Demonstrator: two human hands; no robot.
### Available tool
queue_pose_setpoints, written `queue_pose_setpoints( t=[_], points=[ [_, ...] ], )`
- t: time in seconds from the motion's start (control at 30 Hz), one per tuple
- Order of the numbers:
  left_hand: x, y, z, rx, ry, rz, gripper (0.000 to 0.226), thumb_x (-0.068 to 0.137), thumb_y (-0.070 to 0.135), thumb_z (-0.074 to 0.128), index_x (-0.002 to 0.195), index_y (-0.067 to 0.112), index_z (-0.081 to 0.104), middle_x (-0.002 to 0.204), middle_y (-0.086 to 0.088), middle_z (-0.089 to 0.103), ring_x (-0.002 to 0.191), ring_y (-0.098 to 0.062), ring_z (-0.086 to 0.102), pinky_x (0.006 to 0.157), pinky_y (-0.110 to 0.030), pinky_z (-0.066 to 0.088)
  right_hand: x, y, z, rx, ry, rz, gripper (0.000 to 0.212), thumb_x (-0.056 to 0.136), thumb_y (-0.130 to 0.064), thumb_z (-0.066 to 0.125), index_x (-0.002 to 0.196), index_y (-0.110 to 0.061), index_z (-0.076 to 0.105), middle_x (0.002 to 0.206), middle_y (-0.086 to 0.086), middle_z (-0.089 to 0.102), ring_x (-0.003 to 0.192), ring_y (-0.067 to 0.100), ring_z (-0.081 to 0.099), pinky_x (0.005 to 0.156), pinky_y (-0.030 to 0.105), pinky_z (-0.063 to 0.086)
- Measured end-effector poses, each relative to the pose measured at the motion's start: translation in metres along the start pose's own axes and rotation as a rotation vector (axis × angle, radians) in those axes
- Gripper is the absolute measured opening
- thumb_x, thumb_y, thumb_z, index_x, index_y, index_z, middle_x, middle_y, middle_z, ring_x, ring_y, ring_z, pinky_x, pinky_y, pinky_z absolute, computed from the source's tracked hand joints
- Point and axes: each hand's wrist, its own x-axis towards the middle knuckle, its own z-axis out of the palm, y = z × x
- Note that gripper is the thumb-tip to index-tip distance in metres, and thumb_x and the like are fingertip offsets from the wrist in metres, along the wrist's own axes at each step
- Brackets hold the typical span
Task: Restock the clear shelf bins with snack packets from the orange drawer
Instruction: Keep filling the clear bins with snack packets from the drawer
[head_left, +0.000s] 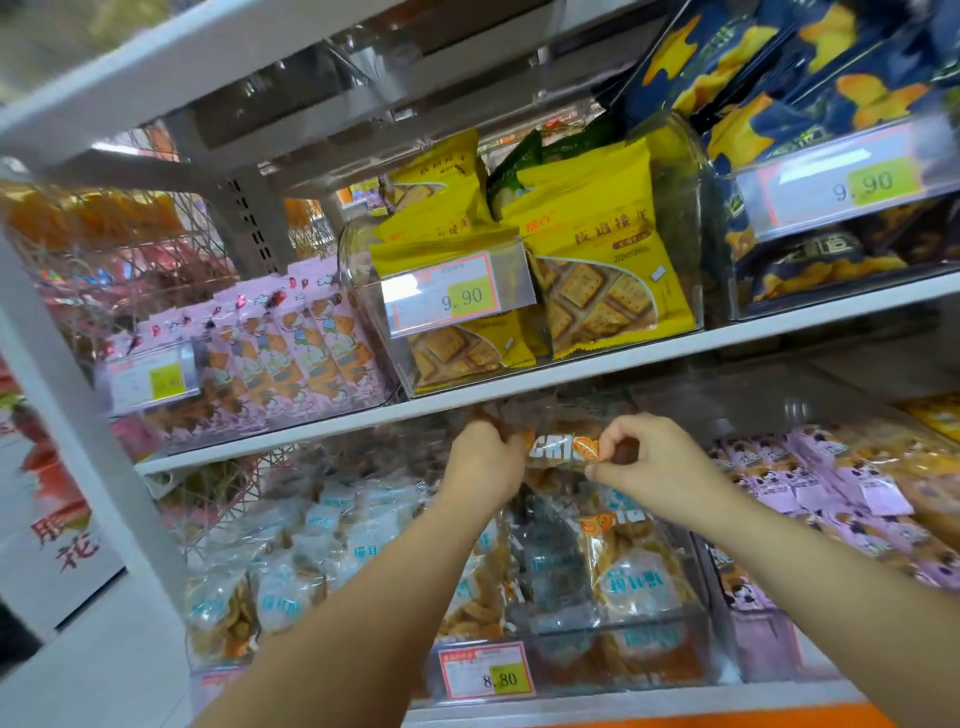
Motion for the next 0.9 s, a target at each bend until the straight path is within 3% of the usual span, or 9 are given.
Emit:
queue_pose_setpoints(
  t=[0.07, 0.13, 0.2, 0.33, 0.43, 0.5, 0.6, 0.7, 0.9],
  points=[
    [-0.004, -0.001, 0.003, -0.106, 0.004, -0.026, 0.016, 0.095, 0.022, 0.053, 0.084, 0.014, 0.045, 0.088, -0.007, 0.056, 0.091, -0.032, 0.065, 0.082, -0.043, 0.056, -0.006, -0.002, -0.001, -0.012, 0.020, 0.015, 0.023, 0.074, -0.019, 0.078, 0.066, -0.024, 0.057, 0.095, -0.009, 0.042, 0.086, 0.004, 0.046, 0.071, 0.018, 0.029],
    [-0.010, 0.001, 0.003, -0.226, -0.018, -0.066, 0.008, 0.093, 0.014, 0.053, 0.098, 0.012, 0.047, 0.097, -0.010, 0.058, 0.092, -0.031, 0.066, 0.082, -0.046, 0.057, -0.011, -0.004, -0.006, 0.017, 0.026, 0.037, 0.020, 0.076, -0.026, 0.078, 0.067, -0.021, 0.060, 0.103, -0.008, 0.037, 0.092, 0.004, 0.044, 0.077, 0.015, 0.027],
    [-0.014, 0.002, 0.005, -0.368, -0.054, -0.120, 0.025, 0.093, 0.007, 0.052, 0.114, 0.012, 0.041, 0.109, -0.012, 0.058, 0.097, -0.028, 0.065, 0.081, -0.042, 0.058, -0.015, -0.004, -0.011, 0.060, 0.016, 0.063, 0.021, 0.080, -0.034, 0.073, 0.068, -0.020, 0.062, 0.108, -0.007, 0.039, 0.096, 0.005, 0.047, 0.085, 0.019, 0.029],
    [-0.030, 0.014, 0.008, -0.597, -0.158, -0.153, 0.034, 0.092, -0.002, 0.054, 0.123, 0.005, 0.041, 0.091, -0.005, 0.062, 0.076, -0.015, 0.067, 0.069, -0.029, 0.059, -0.015, 0.003, -0.020, 0.068, 0.076, 0.105, 0.017, 0.080, -0.033, 0.072, 0.079, -0.024, 0.058, 0.105, -0.003, 0.054, 0.099, 0.015, 0.054, 0.079, 0.029, 0.038],
    [-0.036, 0.020, 0.009, -0.697, -0.175, -0.173, 0.033, 0.091, -0.011, 0.047, 0.119, 0.006, 0.042, 0.087, -0.008, 0.062, 0.067, -0.015, 0.064, 0.066, -0.031, 0.059, -0.016, 0.003, -0.025, 0.205, 0.064, 0.209, 0.064, 0.073, -0.030, 0.080, 0.125, -0.024, 0.044, 0.120, -0.005, 0.049, 0.107, 0.016, 0.055, 0.090, 0.034, 0.046],
    [-0.038, 0.023, 0.009, -0.800, -0.159, -0.203, 0.032, 0.090, -0.012, 0.045, 0.115, 0.007, 0.041, 0.088, -0.012, 0.060, 0.068, -0.018, 0.062, 0.064, -0.033, 0.057, -0.016, 0.002, -0.026, 0.292, 0.012, 0.238, 0.087, 0.071, -0.027, 0.082, 0.142, -0.029, 0.031, 0.127, -0.007, 0.045, 0.114, 0.015, 0.052, 0.099, 0.041, 0.046],
    [-0.040, 0.020, 0.010, -0.979, -0.132, -0.219, 0.028, 0.090, 0.001, 0.057, 0.111, 0.011, 0.042, 0.098, -0.015, 0.061, 0.078, -0.022, 0.063, 0.066, -0.036, 0.054, -0.017, -0.001, -0.022, 0.559, -0.063, 0.298, 0.066, 0.077, -0.012, 0.076, 0.134, -0.021, 0.044, 0.120, 0.003, 0.059, 0.103, 0.017, 0.062, 0.078, 0.034, 0.055],
    [-0.044, 0.012, 0.017, -0.964, -0.133, -0.177, 0.041, 0.084, 0.017, 0.070, 0.112, 0.015, 0.041, 0.114, -0.018, 0.060, 0.104, -0.032, 0.063, 0.081, -0.049, 0.056, -0.020, -0.006, -0.018, 0.823, -0.053, 0.358, 0.052, 0.078, -0.001, 0.071, 0.124, -0.015, 0.050, 0.110, 0.011, 0.063, 0.089, 0.019, 0.068, 0.060, 0.023, 0.054],
    [-0.048, 0.000, 0.023, -0.946, -0.106, -0.150, 0.039, 0.083, 0.015, 0.072, 0.104, 0.019, 0.039, 0.125, -0.024, 0.053, 0.099, -0.029, 0.063, 0.093, -0.052, 0.051, -0.021, -0.015, -0.015, 0.920, -0.054, 0.324, 0.045, 0.078, 0.005, 0.068, 0.114, -0.017, 0.051, 0.114, 0.016, 0.062, 0.090, 0.022, 0.067, 0.070, 0.029, 0.056]
  ],
)
